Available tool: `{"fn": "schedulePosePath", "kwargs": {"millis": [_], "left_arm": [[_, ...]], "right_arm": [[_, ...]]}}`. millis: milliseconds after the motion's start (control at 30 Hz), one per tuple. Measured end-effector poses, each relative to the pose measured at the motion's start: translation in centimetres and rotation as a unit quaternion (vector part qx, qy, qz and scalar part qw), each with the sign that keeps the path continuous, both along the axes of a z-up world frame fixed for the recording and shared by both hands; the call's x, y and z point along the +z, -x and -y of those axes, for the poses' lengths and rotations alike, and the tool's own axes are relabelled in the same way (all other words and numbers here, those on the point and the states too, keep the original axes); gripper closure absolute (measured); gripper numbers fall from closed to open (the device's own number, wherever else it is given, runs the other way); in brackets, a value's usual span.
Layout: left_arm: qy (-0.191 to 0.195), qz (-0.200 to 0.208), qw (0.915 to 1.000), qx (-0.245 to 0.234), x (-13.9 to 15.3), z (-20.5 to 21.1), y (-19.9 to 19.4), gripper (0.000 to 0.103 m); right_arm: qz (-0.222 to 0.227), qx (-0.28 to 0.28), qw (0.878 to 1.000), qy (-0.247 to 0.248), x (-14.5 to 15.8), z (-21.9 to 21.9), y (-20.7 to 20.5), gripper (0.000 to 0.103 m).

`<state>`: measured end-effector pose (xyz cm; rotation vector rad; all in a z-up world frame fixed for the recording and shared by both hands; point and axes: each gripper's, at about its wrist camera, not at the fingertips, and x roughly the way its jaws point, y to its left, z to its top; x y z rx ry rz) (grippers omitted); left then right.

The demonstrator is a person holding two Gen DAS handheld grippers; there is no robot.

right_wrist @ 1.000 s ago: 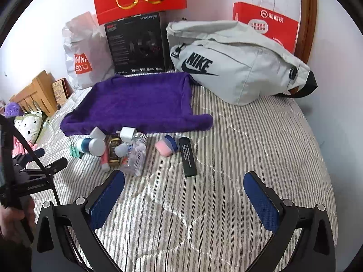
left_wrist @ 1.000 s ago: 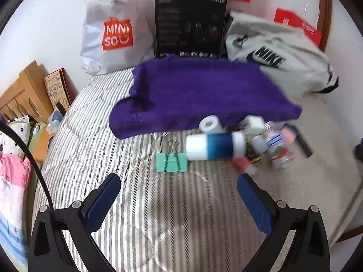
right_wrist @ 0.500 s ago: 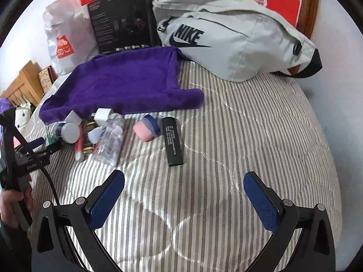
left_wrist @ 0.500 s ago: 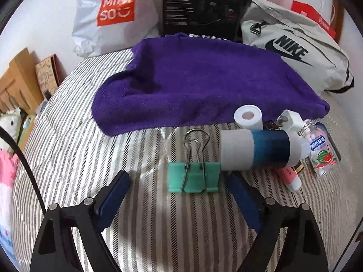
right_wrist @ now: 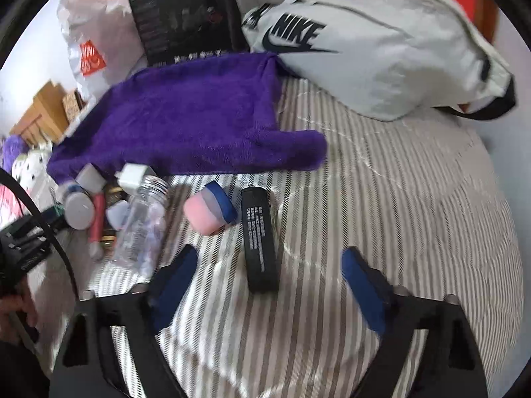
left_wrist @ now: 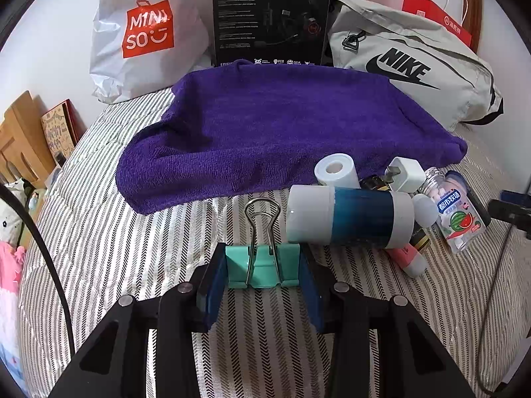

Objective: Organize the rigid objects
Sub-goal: 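Grasp the green binder clip with the left tool while the right tool grasps the black stick, then carry the clip with the left tool while the right tool carries the black stick over the purple towel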

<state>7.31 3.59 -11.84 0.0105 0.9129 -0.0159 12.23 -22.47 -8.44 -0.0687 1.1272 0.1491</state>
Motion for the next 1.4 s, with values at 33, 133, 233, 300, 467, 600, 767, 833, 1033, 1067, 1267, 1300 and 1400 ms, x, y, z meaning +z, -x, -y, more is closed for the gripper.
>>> {"fn": "schedulePosePath", "kwargs": {"millis": [33,133,233,300,467,600,767,833,1033,1067,1267,1300,1400], "left_arm": [[0.001,-0.001,1.0,0.001,0.0,0.0,-0.1,0.064],[0.002,-0.003,1.0,0.002,0.0,0.0,-0.1,0.064],[0.001,-0.002,1.0,0.003,0.0,0.1,-0.1,0.064],[-0.001,0.0,1.0,0.006,0.0,0.1,-0.1,0.064],[0.0,0.006,0.9999,0.008,-0.1,0.1,-0.1,0.064],[0.0,0.0,1.0,0.007,0.0,0.1,-0.1,0.064],[0.002,0.001,0.9999,0.011,0.0,0.1,-0.1,0.064],[0.002,-0.003,0.9999,0.011,0.1,0.1,-0.2,0.064],[0.018,-0.017,0.9995,0.019,0.4,-0.1,1.0,0.064],[0.021,-0.019,0.9994,0.019,0.5,-0.2,1.2,0.064],[0.028,-0.014,0.9989,0.034,1.8,-1.3,2.5,0.064],[0.03,-0.013,0.9988,0.037,2.0,-1.5,2.6,0.064],[0.04,-0.007,0.9983,0.042,3.1,-2.3,2.9,0.064]], "right_arm": [[-0.005,0.005,1.0,0.006,-0.6,-0.1,-0.4,0.031],[0.007,0.021,1.0,0.015,-1.0,-0.4,-0.7,0.039],[0.019,0.046,0.999,0.012,-1.0,-1.0,-0.8,0.051],[0.027,0.062,0.998,0.009,-1.0,-1.3,-0.8,0.061],[0.013,0.071,0.997,0.003,-0.9,-0.9,-1.5,0.081],[0.011,0.075,0.997,0.011,-1.0,-1.1,-1.2,0.081],[0.012,0.072,0.997,0.004,-1.0,-0.8,-1.0,0.081],[-0.002,0.065,0.998,-0.004,-0.8,-0.3,-0.9,0.081],[-0.006,0.061,0.998,-0.022,0.2,0.2,0.7,0.082],[-0.007,0.061,0.998,-0.023,0.3,0.2,0.8,0.082],[-0.006,0.065,0.997,-0.04,1.8,-0.2,1.2,0.082],[-0.005,0.066,0.997,-0.04,2.0,-0.3,1.2,0.082],[-0.001,0.068,0.997,-0.043,2.8,-0.6,1.0,0.082]]}}
